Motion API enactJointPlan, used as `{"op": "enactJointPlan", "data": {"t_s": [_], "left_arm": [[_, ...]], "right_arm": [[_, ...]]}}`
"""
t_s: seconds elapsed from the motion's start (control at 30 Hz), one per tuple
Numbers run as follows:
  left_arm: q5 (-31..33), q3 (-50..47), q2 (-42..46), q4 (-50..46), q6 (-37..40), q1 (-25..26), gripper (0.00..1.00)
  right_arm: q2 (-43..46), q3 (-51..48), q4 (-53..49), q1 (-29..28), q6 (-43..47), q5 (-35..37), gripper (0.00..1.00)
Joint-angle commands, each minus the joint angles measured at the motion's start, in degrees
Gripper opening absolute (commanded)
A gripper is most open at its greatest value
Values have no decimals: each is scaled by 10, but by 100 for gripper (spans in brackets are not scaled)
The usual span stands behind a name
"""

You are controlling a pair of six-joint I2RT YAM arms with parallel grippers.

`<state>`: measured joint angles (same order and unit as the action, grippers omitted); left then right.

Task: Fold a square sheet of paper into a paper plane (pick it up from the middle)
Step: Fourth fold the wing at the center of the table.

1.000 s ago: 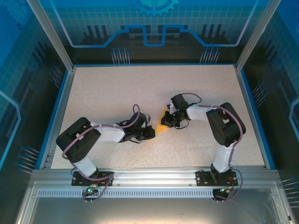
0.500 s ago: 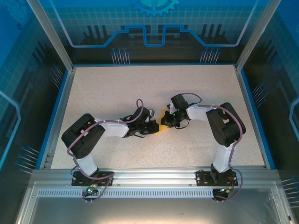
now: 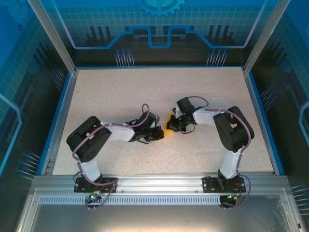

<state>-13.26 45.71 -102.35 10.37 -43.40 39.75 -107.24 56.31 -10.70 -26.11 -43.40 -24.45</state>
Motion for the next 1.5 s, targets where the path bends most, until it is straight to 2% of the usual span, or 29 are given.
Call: {"op": "enactJointPlan", "data": {"t_s": [0.0, 0.17, 0.47, 0.83, 1.27, 1.47], "left_arm": [[8, -6, -19, -56, 10, -4, 0], [5, -7, -22, -48, 8, -4, 0], [2, -13, -18, -40, 8, -3, 0], [2, -15, -16, -40, 8, -4, 0], [-9, -19, -15, -38, 12, -3, 0], [-10, -25, -12, -41, 11, -3, 0]], "right_arm": [[0, -22, -1, -4, 14, 61, 4], [27, -14, -9, -32, 1, 55, 4], [7, -27, 22, -34, -28, 26, 4], [81, -35, 14, -27, -18, 49, 4], [11, -12, 60, -29, -20, -20, 4], [-11, -11, 63, -15, -19, -19, 4]]}}
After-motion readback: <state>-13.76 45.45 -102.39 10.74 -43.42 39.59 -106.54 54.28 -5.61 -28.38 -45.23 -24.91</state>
